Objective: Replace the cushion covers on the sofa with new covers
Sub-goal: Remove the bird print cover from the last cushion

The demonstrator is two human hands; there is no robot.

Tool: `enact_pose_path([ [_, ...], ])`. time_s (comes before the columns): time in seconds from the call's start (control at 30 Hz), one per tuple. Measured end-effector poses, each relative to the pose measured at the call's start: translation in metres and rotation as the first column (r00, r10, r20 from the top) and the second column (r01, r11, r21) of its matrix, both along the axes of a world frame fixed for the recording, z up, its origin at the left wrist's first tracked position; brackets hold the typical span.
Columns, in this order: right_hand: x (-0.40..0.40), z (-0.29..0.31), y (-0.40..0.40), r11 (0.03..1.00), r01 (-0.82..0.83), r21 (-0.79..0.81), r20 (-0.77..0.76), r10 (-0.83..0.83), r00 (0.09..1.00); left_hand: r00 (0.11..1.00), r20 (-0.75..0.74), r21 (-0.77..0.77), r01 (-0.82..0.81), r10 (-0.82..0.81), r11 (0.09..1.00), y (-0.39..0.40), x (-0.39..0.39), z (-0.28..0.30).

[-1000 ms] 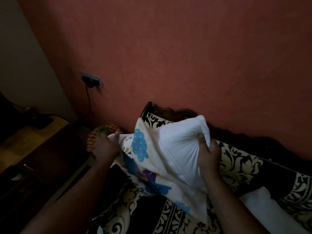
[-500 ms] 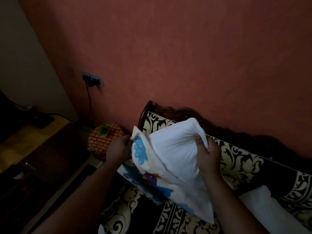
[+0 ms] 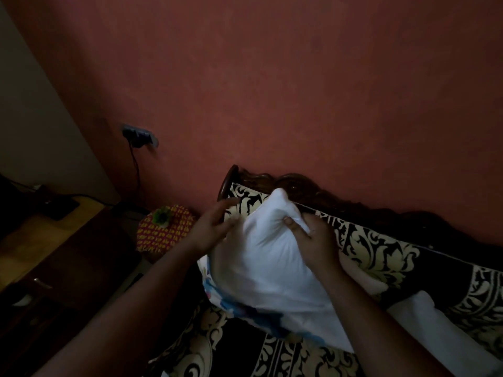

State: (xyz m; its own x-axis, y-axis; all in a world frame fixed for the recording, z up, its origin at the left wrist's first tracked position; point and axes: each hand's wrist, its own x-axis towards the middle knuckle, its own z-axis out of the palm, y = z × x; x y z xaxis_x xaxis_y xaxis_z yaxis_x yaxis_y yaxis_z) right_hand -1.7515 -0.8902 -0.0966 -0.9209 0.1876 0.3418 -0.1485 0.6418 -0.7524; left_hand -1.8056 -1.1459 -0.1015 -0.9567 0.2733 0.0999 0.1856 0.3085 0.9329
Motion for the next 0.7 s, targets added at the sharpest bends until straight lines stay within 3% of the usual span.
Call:
enact_pose_path([
  [0.07,-0.002,-0.003,-0.011,0.997,-0.052,0.063,-0.014,0.053,0.998,0.970,-0.087,-0.267,0.199,-0.229,0.943,0.022,0.004,0.016],
  [0.13,-0.003,-0.005,-0.017,0.994,-0.062,0.086,-0.013,0.063,0.998,0.949,-0.229,-0.512,0.074,-0.219,0.856,0.036,0.008,0.014],
  [0.2,-0.005,-0.006,-0.013,0.994,-0.088,0.068,0.004,0.088,0.996,0.936,-0.338,-0.438,-0.064,-0.099,0.897,0.044,0.012,0.009],
  [0.3,-0.004,-0.009,0.007,0.973,-0.228,-0.044,0.049,0.230,0.972,0.949,-0.314,-0.181,-0.079,0.018,0.980,0.043,0.017,-0.004],
  [0.37,0.001,-0.020,0.028,0.962,-0.266,-0.066,0.163,0.274,0.948,0.960,-0.270,-0.046,-0.085,0.070,0.995,0.038,0.016,-0.008],
  [0.5,0.021,-0.053,0.066,0.976,-0.218,-0.005,0.474,0.194,0.859,0.954,-0.145,0.130,-0.246,0.264,0.961,0.021,0.012,-0.001],
  [0.57,0.030,-0.061,0.071,0.970,-0.242,-0.012,0.531,0.211,0.821,0.947,-0.085,0.160,-0.294,0.310,0.942,0.012,0.011,0.000],
  [0.7,0.033,-0.065,0.056,0.944,-0.221,0.244,0.473,0.083,0.877,0.932,-0.111,0.040,-0.342,0.344,0.939,0.006,0.011,-0.008],
])
